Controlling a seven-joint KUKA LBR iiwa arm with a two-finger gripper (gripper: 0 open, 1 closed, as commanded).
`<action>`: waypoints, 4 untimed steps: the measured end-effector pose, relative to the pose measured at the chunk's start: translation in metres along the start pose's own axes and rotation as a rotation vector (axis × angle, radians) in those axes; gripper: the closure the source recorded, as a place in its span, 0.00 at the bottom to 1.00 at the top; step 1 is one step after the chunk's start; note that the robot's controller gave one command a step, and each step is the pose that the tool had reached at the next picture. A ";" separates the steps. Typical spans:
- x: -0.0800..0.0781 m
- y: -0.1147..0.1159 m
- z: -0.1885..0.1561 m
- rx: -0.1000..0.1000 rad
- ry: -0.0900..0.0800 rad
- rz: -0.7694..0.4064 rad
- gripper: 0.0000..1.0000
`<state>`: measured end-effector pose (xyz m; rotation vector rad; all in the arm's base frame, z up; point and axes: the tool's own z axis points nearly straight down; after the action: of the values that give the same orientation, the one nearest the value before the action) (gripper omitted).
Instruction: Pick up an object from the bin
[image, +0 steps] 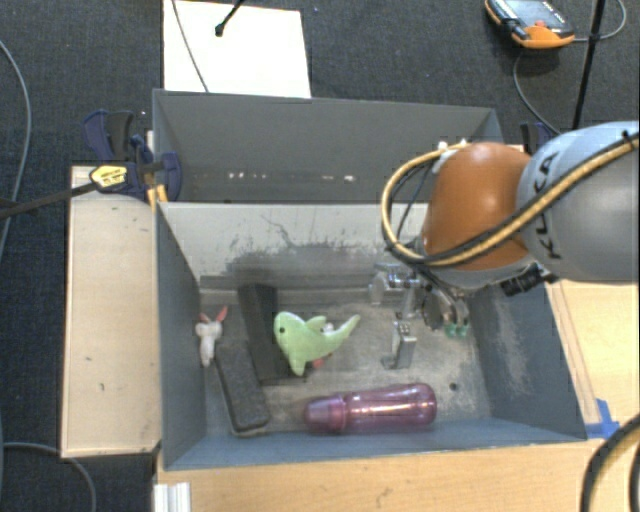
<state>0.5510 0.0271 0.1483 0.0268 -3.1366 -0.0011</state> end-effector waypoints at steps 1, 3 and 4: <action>-0.002 0.000 -0.005 0.000 -0.008 0.001 0.00; -0.014 0.059 0.036 0.000 -0.003 -0.228 0.00; -0.011 0.095 0.031 0.004 -0.016 -0.380 0.00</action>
Offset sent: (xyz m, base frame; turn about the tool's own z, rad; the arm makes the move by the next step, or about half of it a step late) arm 0.0089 0.0706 -0.0783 -0.1868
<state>0.5607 0.1221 0.1177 0.6222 -3.0905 0.0034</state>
